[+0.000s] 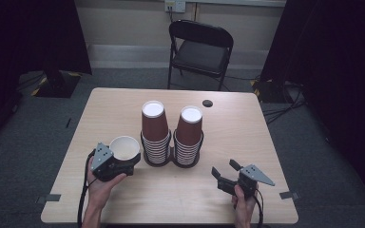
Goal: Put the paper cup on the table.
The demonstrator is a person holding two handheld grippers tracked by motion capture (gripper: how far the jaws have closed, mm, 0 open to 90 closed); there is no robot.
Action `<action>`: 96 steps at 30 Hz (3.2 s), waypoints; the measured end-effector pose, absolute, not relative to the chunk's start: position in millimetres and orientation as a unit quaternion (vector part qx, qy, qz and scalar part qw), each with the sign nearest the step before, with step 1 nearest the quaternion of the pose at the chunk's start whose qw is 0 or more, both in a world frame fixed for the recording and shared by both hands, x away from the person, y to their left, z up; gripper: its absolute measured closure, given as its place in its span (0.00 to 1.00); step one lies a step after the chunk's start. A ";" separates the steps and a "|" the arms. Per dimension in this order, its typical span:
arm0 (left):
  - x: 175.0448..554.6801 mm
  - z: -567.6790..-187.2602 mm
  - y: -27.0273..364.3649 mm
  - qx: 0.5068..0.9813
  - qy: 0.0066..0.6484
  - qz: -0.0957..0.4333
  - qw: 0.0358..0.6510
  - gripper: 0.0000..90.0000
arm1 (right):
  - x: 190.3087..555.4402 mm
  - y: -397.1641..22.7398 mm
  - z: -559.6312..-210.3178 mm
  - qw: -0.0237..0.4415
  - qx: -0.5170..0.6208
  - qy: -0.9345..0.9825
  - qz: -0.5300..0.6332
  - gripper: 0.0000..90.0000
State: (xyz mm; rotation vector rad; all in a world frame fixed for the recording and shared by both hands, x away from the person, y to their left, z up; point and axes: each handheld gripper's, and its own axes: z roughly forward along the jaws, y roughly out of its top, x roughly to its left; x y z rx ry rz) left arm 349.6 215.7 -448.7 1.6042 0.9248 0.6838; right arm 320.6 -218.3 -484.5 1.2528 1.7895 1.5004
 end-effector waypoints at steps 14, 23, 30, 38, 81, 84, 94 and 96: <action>380.5 -452.3 232.2 0.651 0.434 0.290 0.551 0.09 | 320.0 -213.0 -492.6 0.290 0.455 0.663 0.520 0.18; 393.8 -460.5 228.6 0.665 0.433 0.290 0.535 0.09 | 318.6 -212.6 -494.3 0.302 0.449 0.656 0.527 0.16; 410.2 -458.1 225.5 0.658 0.440 0.291 0.538 0.09 | 317.3 -212.7 -494.3 0.303 0.440 0.658 0.531 0.16; 426.8 -465.5 230.4 0.645 0.448 0.287 0.548 0.09 | 317.2 -212.6 -494.3 0.303 0.439 0.658 0.531 0.16; 422.3 -496.3 236.4 0.707 0.497 0.279 0.419 0.17 | 319.5 -213.5 -494.3 0.279 0.439 0.666 0.535 0.17; 419.1 -496.2 238.2 0.706 0.499 0.276 0.419 0.17 | 319.6 -213.6 -494.3 0.279 0.438 0.667 0.534 0.17; 407.1 -493.5 241.7 0.700 0.501 0.284 0.423 0.17 | 319.2 -214.3 -494.4 0.276 0.440 0.665 0.538 0.17; 404.5 -493.9 241.4 0.689 0.505 0.287 0.434 0.17 | 319.1 -214.5 -494.3 0.276 0.440 0.664 0.537 0.17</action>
